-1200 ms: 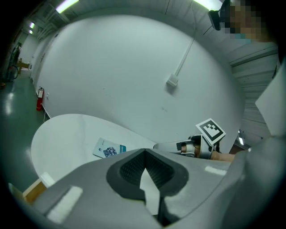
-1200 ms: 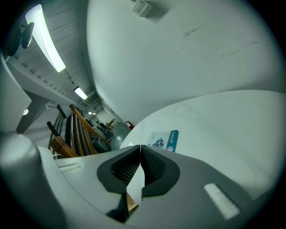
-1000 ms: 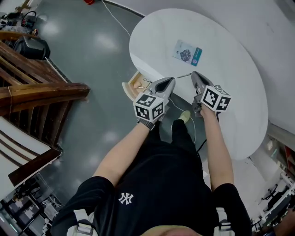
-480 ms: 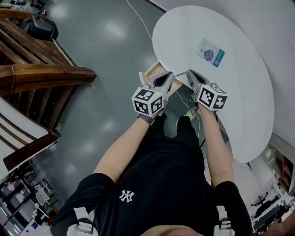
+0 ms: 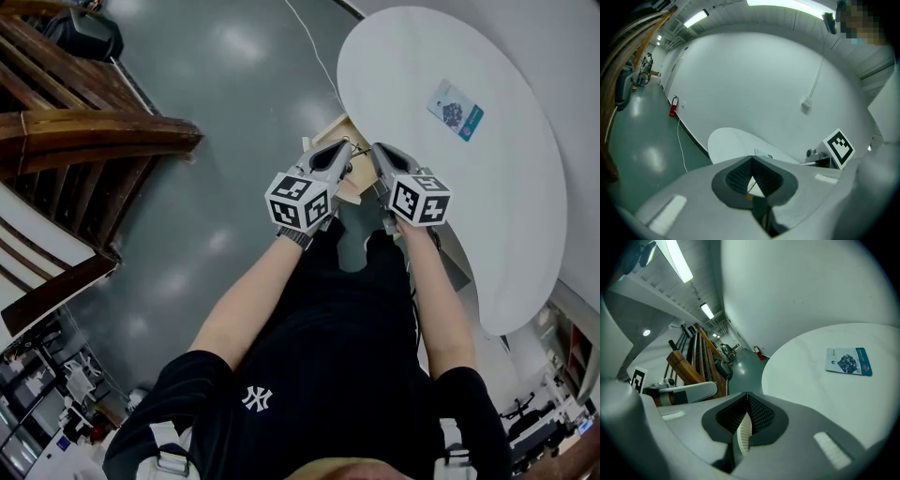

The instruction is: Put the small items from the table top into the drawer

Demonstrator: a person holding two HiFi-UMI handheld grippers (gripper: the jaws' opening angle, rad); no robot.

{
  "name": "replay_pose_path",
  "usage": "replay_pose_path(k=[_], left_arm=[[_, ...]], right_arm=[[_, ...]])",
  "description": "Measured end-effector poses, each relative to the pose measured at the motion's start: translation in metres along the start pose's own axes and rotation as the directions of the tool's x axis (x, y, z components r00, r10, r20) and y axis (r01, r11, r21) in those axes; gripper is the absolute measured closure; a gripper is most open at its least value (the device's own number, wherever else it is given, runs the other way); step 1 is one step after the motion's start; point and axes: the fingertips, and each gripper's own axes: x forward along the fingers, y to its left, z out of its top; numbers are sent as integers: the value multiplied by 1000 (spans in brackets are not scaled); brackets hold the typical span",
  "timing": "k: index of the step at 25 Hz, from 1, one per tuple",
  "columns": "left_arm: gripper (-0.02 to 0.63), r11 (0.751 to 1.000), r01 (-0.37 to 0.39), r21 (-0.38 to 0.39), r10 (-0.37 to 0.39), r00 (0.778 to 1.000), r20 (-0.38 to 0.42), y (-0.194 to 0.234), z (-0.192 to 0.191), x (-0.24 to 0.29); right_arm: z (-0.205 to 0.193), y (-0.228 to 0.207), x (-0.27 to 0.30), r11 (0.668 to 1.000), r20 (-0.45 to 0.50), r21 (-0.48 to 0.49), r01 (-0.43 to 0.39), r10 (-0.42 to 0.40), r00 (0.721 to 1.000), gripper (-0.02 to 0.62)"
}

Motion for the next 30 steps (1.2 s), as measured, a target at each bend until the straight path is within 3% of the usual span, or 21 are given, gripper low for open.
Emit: replay_pose_path(k=[7, 18, 30], left_arm=[[604, 1000, -3, -19, 3, 1000, -21, 21, -12, 0], [606, 999, 16, -33, -18, 998, -63, 52, -41, 16], [606, 999, 5, -40, -9, 996, -85, 87, -63, 31]], right_arm=[[-42, 4, 32, 989, -97, -141, 44, -58, 994, 563], [-100, -19, 78, 942, -213, -325, 85, -161, 964, 563], [-152, -39, 134, 944, -336, -329, 36, -153, 929, 561]])
